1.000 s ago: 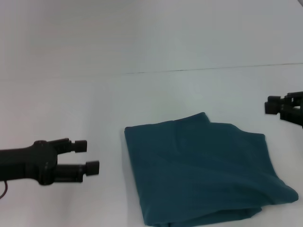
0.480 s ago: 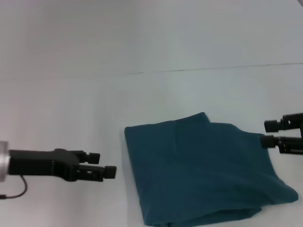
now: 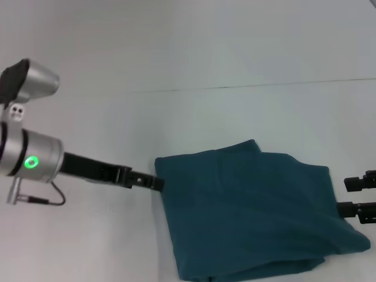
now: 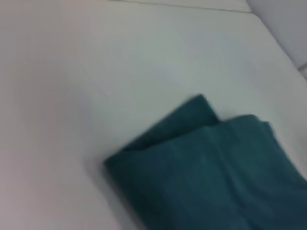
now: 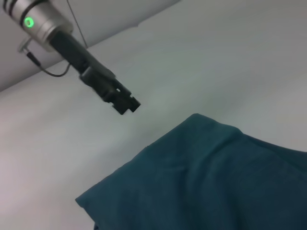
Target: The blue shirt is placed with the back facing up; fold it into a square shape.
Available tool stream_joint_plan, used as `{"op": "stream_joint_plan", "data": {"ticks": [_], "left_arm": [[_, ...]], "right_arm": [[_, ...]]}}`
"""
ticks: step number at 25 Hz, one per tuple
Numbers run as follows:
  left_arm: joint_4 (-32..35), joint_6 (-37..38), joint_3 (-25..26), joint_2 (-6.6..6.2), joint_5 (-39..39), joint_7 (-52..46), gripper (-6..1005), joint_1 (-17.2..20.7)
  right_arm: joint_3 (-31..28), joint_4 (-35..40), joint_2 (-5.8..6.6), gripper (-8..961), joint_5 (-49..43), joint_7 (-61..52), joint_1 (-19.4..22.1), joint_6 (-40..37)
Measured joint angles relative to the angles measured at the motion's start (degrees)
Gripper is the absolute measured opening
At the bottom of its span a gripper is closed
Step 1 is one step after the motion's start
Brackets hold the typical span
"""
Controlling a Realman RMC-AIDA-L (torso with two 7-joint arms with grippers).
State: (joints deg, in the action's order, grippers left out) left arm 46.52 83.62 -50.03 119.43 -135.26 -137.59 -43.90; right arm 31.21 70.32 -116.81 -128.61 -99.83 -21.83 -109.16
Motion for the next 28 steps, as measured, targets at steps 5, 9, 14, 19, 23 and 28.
{"op": "stream_joint_plan", "data": {"ticks": [5,9,14,19,23,28], "left_arm": [[-5.97,-5.23,-0.58,-0.62,-6.27,-8.92,948,-5.92],[-8.52,-7.01,-0.7,-0.68,-8.96,-13.75,947,-8.75],[-9.72,-7.81,-0.73,-0.47,-9.6,-16.32,947,-10.02],[-12.01,-8.55,-0.77,-0.04,-9.66,-17.4,945,-10.94],[-13.86,-9.01,-0.78,0.66,-9.67,-17.33,943,-11.7],[-14.92,-10.56,-0.94,2.0,-9.67,-17.06,940,-12.1]], "right_arm": [[-1.45,-0.18,-0.32,678,0.01,1.35,-0.09,0.0],[-1.56,-0.18,-0.35,714,0.07,1.4,-0.3,0.55],[-2.5,-0.15,-0.35,714,0.38,1.4,-0.58,0.88],[-2.93,-0.08,-0.43,714,0.43,1.4,-0.92,0.89],[-2.96,0.08,-0.44,714,0.74,1.4,-0.97,0.84],[-3.0,0.3,-0.44,715,2.36,1.39,-0.62,0.29]]}}
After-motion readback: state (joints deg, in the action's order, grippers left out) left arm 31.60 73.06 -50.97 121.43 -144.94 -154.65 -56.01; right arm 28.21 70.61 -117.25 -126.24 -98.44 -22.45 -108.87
